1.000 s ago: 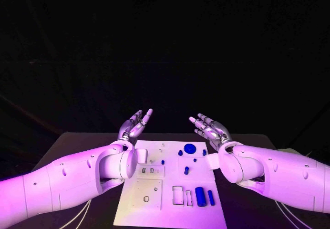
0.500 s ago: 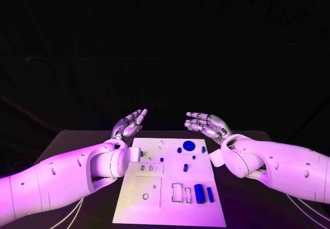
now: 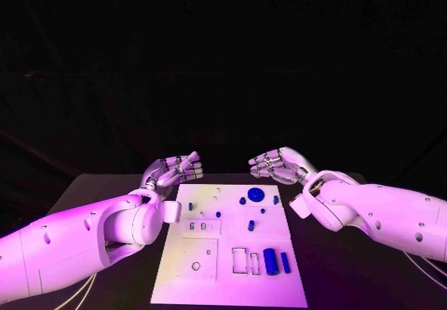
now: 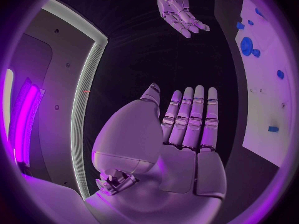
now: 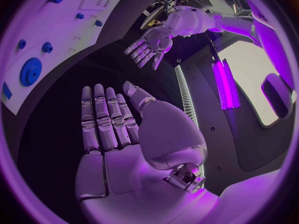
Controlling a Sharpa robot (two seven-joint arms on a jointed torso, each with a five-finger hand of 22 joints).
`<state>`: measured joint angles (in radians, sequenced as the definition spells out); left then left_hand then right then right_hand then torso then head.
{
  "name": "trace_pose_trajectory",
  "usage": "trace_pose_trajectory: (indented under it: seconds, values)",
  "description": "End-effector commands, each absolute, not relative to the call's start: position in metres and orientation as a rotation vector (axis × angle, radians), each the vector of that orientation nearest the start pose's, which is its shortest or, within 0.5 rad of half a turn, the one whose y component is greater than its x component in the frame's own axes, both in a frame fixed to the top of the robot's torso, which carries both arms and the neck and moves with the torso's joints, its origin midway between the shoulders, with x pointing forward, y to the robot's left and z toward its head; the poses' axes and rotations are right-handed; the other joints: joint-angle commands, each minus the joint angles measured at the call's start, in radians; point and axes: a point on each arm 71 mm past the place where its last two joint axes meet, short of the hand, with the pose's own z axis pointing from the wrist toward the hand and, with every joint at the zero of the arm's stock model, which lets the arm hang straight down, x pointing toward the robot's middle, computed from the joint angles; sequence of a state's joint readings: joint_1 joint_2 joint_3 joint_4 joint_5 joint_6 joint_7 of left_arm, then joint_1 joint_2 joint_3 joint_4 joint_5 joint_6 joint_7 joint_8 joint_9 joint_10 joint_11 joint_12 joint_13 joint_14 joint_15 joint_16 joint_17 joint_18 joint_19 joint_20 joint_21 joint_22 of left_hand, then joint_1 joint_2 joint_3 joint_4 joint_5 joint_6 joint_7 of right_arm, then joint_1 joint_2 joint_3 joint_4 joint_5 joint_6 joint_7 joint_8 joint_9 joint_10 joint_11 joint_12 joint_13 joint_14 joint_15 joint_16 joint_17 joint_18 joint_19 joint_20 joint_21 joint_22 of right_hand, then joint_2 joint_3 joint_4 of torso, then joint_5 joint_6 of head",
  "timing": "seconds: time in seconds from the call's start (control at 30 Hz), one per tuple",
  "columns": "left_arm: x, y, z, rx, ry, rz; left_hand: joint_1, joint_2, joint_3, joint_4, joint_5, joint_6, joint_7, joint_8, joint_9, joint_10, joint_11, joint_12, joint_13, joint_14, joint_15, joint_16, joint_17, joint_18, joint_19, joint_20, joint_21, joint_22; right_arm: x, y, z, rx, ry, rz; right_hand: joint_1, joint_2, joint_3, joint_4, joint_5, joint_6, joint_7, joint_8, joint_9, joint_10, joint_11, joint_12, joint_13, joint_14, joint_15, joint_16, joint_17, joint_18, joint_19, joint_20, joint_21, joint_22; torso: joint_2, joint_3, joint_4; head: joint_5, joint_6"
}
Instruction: Assemble the parts on the task board
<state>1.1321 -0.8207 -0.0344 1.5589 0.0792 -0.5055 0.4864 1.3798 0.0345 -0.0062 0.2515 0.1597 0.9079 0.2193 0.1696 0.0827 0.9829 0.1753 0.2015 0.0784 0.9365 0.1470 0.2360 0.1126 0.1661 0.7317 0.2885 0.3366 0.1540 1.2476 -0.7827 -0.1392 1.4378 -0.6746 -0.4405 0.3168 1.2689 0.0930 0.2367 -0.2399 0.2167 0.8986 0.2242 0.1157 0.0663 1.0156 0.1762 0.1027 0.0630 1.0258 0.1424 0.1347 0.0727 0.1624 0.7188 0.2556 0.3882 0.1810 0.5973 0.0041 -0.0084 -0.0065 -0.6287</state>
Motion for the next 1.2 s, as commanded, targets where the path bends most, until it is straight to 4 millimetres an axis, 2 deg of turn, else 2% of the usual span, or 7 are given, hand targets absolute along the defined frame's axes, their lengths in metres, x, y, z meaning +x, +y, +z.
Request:
trace_pose_trajectory:
  seconds: [0.03,0.27,0.47,0.6,0.7,0.87,1.2]
  values:
    - [0.469,0.198,-0.194,-1.173,1.334,-1.525,0.020,-0.002,-0.001,-0.009,0.000,0.030,-0.010,0.005,-0.004,0.037,-0.013,-0.002,0.001,0.059,-0.018,0.016,0.011,0.017,0.040,-0.003,0.020,0.005,0.499,-0.194,-0.188,0.137,1.661,1.013,-0.015,-0.056,0.041,-0.029,0.004,0.117,-0.027,0.004,0.006,0.149,-0.045,-0.016,0.007,0.200,-0.062,0.042,0.037,0.021,0.136,-0.057,0.130,0.062,0.028,0.0031,0.0006,-0.001,0.004]
    - [0.456,0.202,-0.177,-1.148,1.362,-1.592,0.038,-0.009,-0.006,-0.016,0.000,0.048,-0.016,-0.006,-0.009,0.059,-0.020,-0.018,-0.003,0.092,-0.027,0.016,0.020,0.019,0.071,-0.010,0.037,0.008,0.507,-0.192,-0.178,-0.128,1.693,0.786,-0.023,-0.096,0.018,-0.032,0.027,0.165,-0.058,0.003,0.012,0.228,-0.084,-0.014,0.027,0.396,-0.122,0.156,0.135,0.021,0.247,-0.119,0.271,0.144,0.076,0.0037,0.0065,-0.010,0.015]
    - [0.445,0.200,-0.163,-1.125,1.379,-1.645,0.040,-0.010,-0.008,-0.016,0.000,0.049,-0.015,-0.011,-0.011,0.059,-0.019,-0.025,-0.005,0.097,-0.027,0.013,0.021,0.019,0.079,-0.012,0.042,0.010,0.509,-0.181,-0.171,-0.338,1.663,0.602,-0.048,-0.121,0.008,-0.016,0.040,0.173,-0.074,-0.012,0.011,0.232,-0.103,-0.025,0.047,0.485,-0.148,0.315,0.262,0.021,0.320,-0.152,0.377,0.210,0.108,0.0032,0.0089,-0.016,0.020]
    - [0.441,0.199,-0.156,-1.110,1.383,-1.670,0.039,-0.010,-0.010,-0.015,0.000,0.047,-0.014,-0.016,-0.013,0.057,-0.018,-0.031,-0.007,0.096,-0.026,0.010,0.022,0.019,0.082,-0.014,0.045,0.010,0.509,-0.174,-0.168,-0.422,1.635,0.527,-0.064,-0.138,0.010,0.000,0.039,0.170,-0.078,-0.024,0.011,0.205,-0.107,-0.032,0.058,0.483,-0.151,0.471,0.375,0.020,0.349,-0.159,0.431,0.250,0.128,0.0021,0.0120,-0.019,0.025]
    - [0.439,0.198,-0.151,-1.100,1.384,-1.684,0.039,-0.010,-0.011,-0.014,0.000,0.046,-0.013,-0.019,-0.013,0.055,-0.017,-0.035,-0.007,0.096,-0.025,0.007,0.022,0.019,0.084,-0.014,0.045,0.010,0.510,-0.169,-0.167,-0.474,1.610,0.482,-0.066,-0.151,0.016,0.014,0.038,0.167,-0.079,-0.034,0.012,0.178,-0.100,-0.029,0.069,0.480,-0.150,0.693,0.591,-0.002,0.412,-0.158,0.554,0.411,0.140,0.0016,0.0137,-0.023,0.027]
    - [0.437,0.198,-0.145,-1.088,1.382,-1.696,0.039,-0.010,-0.011,-0.014,0.000,0.045,-0.013,-0.020,-0.014,0.054,-0.016,-0.037,-0.008,0.095,-0.025,0.006,0.022,0.018,0.084,-0.015,0.046,0.010,0.509,-0.162,-0.165,-0.520,1.575,0.446,-0.064,-0.159,0.023,0.034,0.039,0.166,-0.081,-0.040,0.015,0.146,-0.095,-0.024,0.075,0.479,-0.146,0.871,0.774,-0.023,0.476,-0.156,0.673,0.577,0.153,0.0007,0.0167,-0.026,0.027]
    - [0.437,0.199,-0.143,-1.085,1.385,-1.699,0.039,-0.009,-0.013,-0.013,0.000,0.043,-0.011,-0.025,-0.015,0.051,-0.015,-0.043,-0.009,0.095,-0.024,0.003,0.022,0.018,0.085,-0.015,0.047,0.009,0.509,-0.154,-0.164,-0.559,1.550,0.428,-0.054,-0.163,0.037,0.050,0.041,0.170,-0.083,-0.040,0.018,0.132,-0.095,-0.012,0.080,0.472,-0.146,0.970,0.874,-0.037,0.506,-0.153,0.744,0.679,0.167,-0.0012,0.0208,-0.028,0.029]
